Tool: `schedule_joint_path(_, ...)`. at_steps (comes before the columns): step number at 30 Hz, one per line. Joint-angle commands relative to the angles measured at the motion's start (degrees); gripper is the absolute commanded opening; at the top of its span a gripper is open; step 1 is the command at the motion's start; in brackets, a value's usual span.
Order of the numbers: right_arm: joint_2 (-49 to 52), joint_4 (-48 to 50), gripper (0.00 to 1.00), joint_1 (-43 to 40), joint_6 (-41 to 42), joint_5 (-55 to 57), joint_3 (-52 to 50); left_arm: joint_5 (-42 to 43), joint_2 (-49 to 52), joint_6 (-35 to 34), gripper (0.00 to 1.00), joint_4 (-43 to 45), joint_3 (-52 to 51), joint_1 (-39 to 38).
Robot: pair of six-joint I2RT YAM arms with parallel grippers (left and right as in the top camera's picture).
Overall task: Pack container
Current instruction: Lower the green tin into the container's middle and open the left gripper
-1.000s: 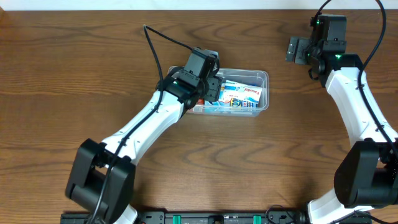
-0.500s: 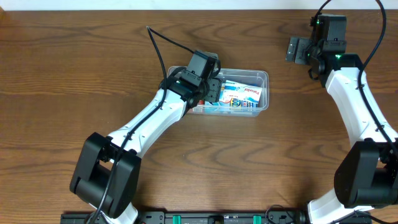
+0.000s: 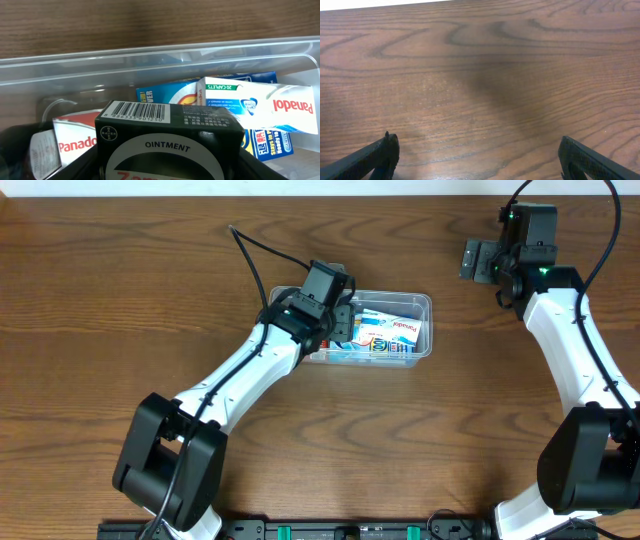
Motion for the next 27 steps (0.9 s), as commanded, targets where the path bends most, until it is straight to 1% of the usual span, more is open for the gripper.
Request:
schedule_joint_path(1,-0.59,-0.04,0.99,-0.07,1.03,0.76,0.46,-1.6,0.66,-0.96,0.57,-0.02,1.09,-1.03)
schedule_joint_path(4,-0.59,-0.04,0.99,-0.04,1.03,0.76,0.46,-1.6,0.66,-0.94,0.58,-0.04,1.09,-1.53)
schedule_joint_path(7,-0.59,-0.04,0.99,-0.07,1.03,0.76,0.46,-1.68,0.66,-0.94,0.71,-0.04,1.09,-1.7)
schedule_joint_path(8,-0.59,-0.04,0.99,-0.04,1.03,0.76,0.46,-1.79,0.66,-0.92,0.72,-0.04,1.09,-1.68)
schedule_joint_path(12,-0.59,-0.04,0.99,-0.04,1.03,0.76,0.46,-3.06,0.66,-0.94,0.72,-0.11,1.09,-1.64)
schedule_joint_path(24,-0.59,-0.04,0.99,-0.07,1.03,0.76,0.46,-3.1,0.66,-0.85,0.72,-0.04,1.09,-1.64)
schedule_joint_path(27,-0.59,-0.02,0.99,-0.07,1.03,0.76,0.46,-3.08,0.31,0.59,0.72,0.2,1.27,-1.27)
